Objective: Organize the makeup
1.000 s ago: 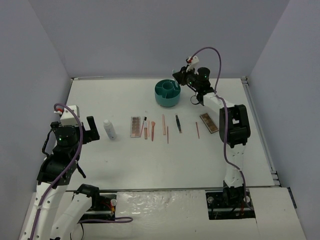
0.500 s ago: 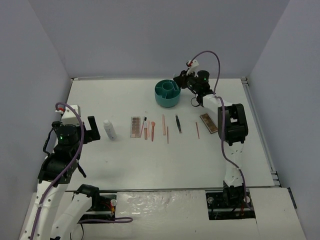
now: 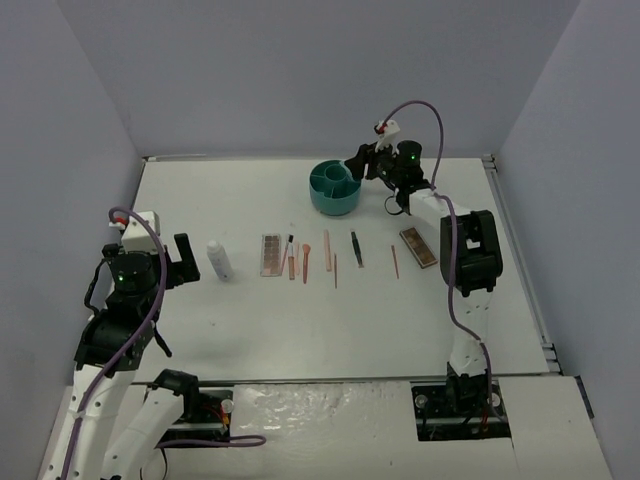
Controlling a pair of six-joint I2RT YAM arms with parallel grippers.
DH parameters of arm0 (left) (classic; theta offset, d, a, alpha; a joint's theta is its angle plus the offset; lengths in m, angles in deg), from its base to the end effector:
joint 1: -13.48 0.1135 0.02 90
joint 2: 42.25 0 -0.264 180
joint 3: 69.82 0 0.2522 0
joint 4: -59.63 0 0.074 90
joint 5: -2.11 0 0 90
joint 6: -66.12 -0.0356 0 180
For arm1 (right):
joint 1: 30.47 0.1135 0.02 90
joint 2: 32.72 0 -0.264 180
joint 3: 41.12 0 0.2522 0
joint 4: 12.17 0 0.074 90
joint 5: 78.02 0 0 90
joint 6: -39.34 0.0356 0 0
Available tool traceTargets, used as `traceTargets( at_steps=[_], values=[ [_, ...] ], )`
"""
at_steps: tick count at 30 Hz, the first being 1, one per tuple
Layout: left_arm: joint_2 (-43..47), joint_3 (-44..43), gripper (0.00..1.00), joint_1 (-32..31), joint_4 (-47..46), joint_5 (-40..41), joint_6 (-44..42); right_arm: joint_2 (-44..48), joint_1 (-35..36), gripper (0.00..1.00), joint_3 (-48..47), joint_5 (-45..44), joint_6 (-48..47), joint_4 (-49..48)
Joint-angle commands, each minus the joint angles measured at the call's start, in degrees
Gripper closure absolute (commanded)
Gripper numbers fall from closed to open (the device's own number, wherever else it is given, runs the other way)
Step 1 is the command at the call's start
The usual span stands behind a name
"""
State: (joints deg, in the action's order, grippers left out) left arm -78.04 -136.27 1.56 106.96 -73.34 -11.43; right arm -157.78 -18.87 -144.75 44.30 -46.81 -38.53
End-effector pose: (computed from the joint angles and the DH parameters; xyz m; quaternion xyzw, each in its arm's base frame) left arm 0.1258 -0.0174 0.3654 -0.0793 0.7953 -0.0257 0.6004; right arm 0.4959 0.1212 0.2464 -0.2485 0.6340 0.2816 0.6760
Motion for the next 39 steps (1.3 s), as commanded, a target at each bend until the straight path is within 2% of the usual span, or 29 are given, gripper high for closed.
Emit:
traceTargets(
  at_steps=[1,5,10,13,18,22,26,29,34,39],
  values=[
    [0.3,-1.1,0.03,0.2,-4.1,-0.9,0.2,15.6,-0.2,0.43,3.6,-6.8,-1.0,3.6],
    [-1.0,-2.2,0.03,-0.1,-4.1,-3.0,1.3,25.9,1.1,0.36,7.8,-15.1,-0.9,17.0],
    [-8.3,-7.7,0.03,-0.8,-0.1,-9.6,4.0,37.1,1.5,0.24,17.3,-22.1,3.5,25.0],
    [-13.8,-11.4,0.03,-1.9,1.6,-12.7,6.1,44.3,1.3,0.12,24.6,-24.4,6.3,27.3],
    [-22.8,-15.3,0.03,-9.4,1.7,-10.7,10.4,53.2,1.0,0.0,32.4,-26.4,11.7,30.9],
    [-32.8,-20.1,0.03,-19.7,1.4,-4.3,13.6,59.4,0.8,0.0,37.8,-27.7,13.5,32.3],
    [-42.8,-24.9,0.04,-24.7,-0.6,-3.7,16.9,64.9,0.5,0.0,41.3,-28.4,13.6,33.0],
    [-50.4,-26.6,0.15,-25.1,-3.0,-4.2,18.7,66.9,0.5,0.0,43.1,-28.3,13.6,32.9],
    [-59.9,-30.8,0.39,-25.2,-4.1,-4.8,20.1,68.1,0.4,0.0,44.8,-27.9,13.7,33.0],
    [-67.2,-33.4,0.57,-25.1,-4.6,-6.2,21.2,68.0,0.4,0.0,45.3,-27.3,13.7,33.0]
  ],
)
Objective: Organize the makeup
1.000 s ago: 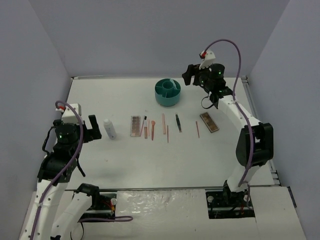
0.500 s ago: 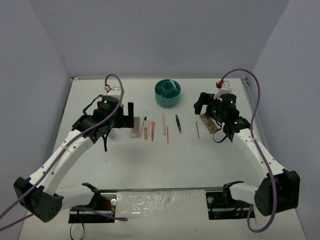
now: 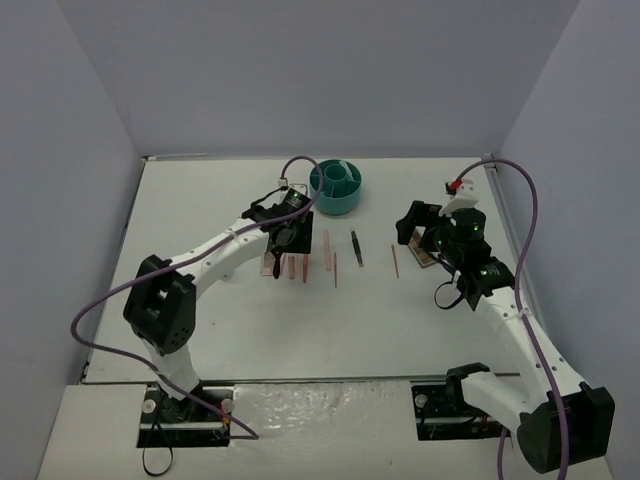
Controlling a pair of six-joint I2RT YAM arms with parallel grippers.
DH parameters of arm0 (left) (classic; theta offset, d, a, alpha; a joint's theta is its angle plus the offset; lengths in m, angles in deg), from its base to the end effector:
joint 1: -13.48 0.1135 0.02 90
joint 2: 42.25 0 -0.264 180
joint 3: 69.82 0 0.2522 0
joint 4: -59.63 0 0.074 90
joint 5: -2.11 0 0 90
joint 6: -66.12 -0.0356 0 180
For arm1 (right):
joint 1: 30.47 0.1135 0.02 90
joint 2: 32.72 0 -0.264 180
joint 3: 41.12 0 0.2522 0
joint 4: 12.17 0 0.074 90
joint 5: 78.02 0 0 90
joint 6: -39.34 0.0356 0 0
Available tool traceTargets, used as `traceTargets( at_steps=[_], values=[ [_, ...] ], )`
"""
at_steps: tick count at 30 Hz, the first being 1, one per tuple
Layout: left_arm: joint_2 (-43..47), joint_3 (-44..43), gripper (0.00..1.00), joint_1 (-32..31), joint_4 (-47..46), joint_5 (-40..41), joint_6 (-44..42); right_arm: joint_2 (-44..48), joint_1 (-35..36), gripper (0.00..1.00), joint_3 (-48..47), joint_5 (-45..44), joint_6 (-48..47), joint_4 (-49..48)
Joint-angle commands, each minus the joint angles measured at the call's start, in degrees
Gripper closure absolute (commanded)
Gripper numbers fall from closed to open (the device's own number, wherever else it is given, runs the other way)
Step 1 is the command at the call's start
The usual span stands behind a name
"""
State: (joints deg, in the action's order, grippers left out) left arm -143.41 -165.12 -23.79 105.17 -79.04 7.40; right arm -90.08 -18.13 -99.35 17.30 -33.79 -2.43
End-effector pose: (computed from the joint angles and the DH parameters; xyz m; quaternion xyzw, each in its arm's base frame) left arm 0.3137 -0.2319 0.2614 0.0237 0.9410 -0.1254 0.3133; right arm 0.2317 0.0541 0.3228 -0.0002 0.7595 0.1979 0.6197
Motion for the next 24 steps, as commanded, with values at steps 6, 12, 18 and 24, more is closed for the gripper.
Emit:
traceTargets(
  at_steps=[6,12,18,24],
  values=[
    [-7.0,-6.1,0.68,0.3,-3.3,-1.3,3.7,0.7,-0.3,0.0,0.4,-0.4,0.7,-3.2],
    [-10.3,-6.9,0.73,0.5,-2.5,-0.6,4.4,0.8,-0.3,0.0,0.7,-0.6,0.6,-3.2],
    [-12.5,-7.3,0.75,0.6,-2.0,-1.4,5.0,0.6,-0.3,0.0,0.8,-0.7,0.6,-3.2],
    [-13.0,-7.0,0.76,1.0,-1.6,-0.2,5.3,0.4,-0.3,0.0,1.0,-0.6,0.6,-3.2]
  ],
)
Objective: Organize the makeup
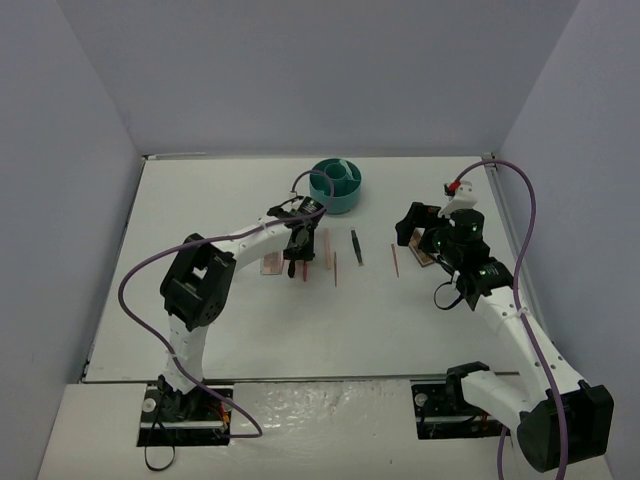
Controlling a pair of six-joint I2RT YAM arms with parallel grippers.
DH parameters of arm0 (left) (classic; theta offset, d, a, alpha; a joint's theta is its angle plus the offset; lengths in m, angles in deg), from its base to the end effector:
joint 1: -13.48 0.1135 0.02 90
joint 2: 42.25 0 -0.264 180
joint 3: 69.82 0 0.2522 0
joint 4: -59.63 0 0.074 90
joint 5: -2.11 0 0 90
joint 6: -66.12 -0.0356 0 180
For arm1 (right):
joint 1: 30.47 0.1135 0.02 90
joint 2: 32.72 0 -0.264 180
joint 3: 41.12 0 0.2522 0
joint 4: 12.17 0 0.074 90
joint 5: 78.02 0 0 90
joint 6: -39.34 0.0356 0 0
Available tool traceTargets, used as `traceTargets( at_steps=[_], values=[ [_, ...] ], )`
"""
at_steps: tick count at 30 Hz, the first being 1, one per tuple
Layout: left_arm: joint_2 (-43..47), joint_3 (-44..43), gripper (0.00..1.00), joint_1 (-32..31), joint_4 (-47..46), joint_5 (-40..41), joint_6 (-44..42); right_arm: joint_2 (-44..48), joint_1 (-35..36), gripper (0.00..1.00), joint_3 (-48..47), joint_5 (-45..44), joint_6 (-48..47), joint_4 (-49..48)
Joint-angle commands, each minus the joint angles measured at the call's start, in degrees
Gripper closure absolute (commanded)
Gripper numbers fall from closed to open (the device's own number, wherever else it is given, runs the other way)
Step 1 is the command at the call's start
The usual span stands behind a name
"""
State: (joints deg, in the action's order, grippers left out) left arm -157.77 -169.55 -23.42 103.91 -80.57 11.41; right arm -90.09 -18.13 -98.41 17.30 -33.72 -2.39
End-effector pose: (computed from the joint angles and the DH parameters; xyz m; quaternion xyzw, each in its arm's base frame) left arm 0.3474 -0.2551 0.1884 -0.0029 0.9642 -0.1020 0.2446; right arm 0.2315 0.0540 0.3167 0.0008 0.7650 0.1969 0.6132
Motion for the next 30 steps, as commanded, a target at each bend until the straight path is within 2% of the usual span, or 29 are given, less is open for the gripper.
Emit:
traceTargets(
  at_steps=[1,7,22,27,30],
  values=[
    [1.4,-2.4,0.76,0.7,-0.3,1.8,1.3,0.5,-0.3,0.0,0.0,-0.6,0.5,-3.2],
    [0.6,-2.0,0.69,1.4,-0.2,1.5,1.4,0.4,-0.3,0.0,0.1,-0.3,0.5,-3.4],
    [-2.2,-2.8,0.7,2.1,-0.1,0.7,1.5,0.2,-0.3,0.0,0.2,-0.3,0.5,-3.6],
    [-3.7,-3.1,0.79,2.0,0.1,0.6,1.8,0.2,-0.3,0.0,0.1,-0.4,0.4,-3.6],
    [-4.3,-3.2,0.91,2.1,0.4,0.8,1.9,0.2,-0.3,0.0,0.0,-0.4,0.3,-3.6]
  ],
)
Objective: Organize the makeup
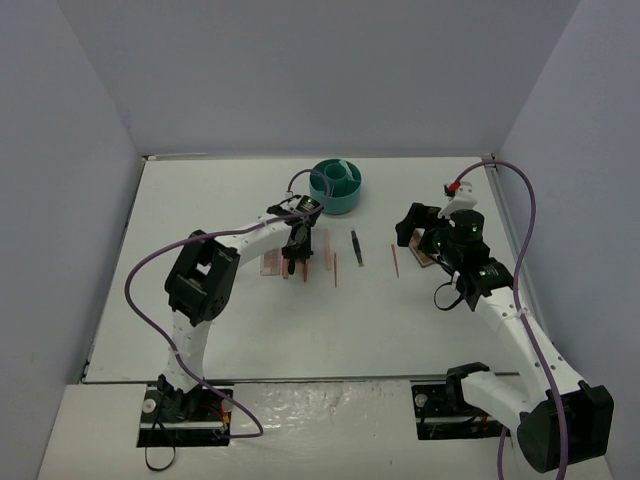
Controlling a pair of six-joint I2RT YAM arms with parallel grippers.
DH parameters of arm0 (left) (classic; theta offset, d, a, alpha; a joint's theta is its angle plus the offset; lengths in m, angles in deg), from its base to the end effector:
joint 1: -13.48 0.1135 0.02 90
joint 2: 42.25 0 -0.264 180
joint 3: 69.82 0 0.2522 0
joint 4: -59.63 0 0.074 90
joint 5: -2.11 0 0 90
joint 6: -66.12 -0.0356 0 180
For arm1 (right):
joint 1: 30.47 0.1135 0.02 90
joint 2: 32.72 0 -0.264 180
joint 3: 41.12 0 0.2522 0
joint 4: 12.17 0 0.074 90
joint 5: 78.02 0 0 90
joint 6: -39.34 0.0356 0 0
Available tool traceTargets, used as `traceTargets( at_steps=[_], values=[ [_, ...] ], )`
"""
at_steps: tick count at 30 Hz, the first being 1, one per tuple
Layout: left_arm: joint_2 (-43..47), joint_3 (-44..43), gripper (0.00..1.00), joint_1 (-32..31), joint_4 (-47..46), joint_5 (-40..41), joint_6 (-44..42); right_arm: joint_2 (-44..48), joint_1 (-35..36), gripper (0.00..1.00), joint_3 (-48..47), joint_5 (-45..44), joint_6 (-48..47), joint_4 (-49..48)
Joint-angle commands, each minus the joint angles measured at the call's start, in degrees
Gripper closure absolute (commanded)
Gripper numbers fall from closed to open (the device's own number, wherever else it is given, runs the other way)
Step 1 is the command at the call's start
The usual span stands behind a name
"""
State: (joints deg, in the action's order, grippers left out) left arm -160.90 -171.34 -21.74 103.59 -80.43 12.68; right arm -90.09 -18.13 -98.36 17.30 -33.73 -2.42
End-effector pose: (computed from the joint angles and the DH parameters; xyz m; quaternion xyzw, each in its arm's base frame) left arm 0.3625 -0.2502 0.1752 -0.0275 0.9660 -0.0950 0.2387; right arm 0.2315 0.0540 0.3165 0.0008 0.7651 0.1968 0.6131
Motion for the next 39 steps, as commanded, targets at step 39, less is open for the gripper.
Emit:
traceTargets(
  at_steps=[39],
  values=[
    [40.3,24.7,1.0,-13.5,-42.2,-7.4,-26.3,-15.1,6.7,0.15,-17.6,29.7,9.3,-9.5]
  ],
)
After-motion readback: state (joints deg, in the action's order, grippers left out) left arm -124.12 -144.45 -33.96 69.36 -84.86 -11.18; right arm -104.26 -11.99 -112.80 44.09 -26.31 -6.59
